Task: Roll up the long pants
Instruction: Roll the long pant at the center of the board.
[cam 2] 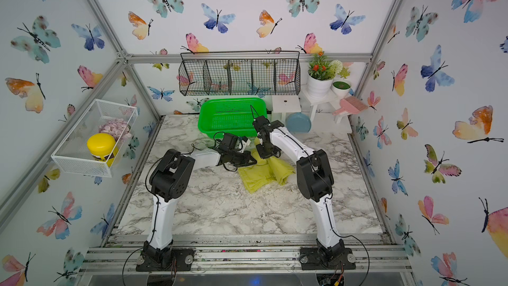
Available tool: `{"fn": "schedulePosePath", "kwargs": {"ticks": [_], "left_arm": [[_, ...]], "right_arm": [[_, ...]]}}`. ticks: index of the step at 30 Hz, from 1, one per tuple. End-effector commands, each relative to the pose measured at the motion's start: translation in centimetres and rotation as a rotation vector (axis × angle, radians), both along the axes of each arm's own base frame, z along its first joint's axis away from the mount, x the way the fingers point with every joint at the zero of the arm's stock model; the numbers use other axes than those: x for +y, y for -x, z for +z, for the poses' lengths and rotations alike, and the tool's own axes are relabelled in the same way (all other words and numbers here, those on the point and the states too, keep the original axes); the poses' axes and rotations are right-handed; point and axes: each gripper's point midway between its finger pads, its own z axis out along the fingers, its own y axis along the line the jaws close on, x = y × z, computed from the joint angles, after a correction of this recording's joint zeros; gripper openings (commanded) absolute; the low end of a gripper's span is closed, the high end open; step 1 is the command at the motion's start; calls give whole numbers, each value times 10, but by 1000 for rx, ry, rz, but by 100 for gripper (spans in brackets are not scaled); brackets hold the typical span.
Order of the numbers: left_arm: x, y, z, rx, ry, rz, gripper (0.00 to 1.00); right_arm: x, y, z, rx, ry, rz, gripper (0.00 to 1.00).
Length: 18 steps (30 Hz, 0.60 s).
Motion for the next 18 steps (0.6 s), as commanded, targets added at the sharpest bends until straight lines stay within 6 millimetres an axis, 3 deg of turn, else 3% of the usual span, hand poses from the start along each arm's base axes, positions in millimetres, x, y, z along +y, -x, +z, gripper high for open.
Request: {"fn": "schedulePosePath", "kwargs": {"ticks": [1,4,8,15,18], "left_arm": [[4,10,-30,67,-55,-5,0],[2,9,-30,69,-48,-11,0],[2,9,-30,67,-48,-12,0],[10,6,-26,41,-70,27,0],[28,-2,-12,-26,-116,111,0]], "right_arm": [[60,29,-14,122,-198,59,16],[83,49,-23,193,-284,76,24],[106,68,-18,261,-402,96,38],[115,90,-19,342,-512,89,46],[115,100,-33,377,-543,74,46]]}}
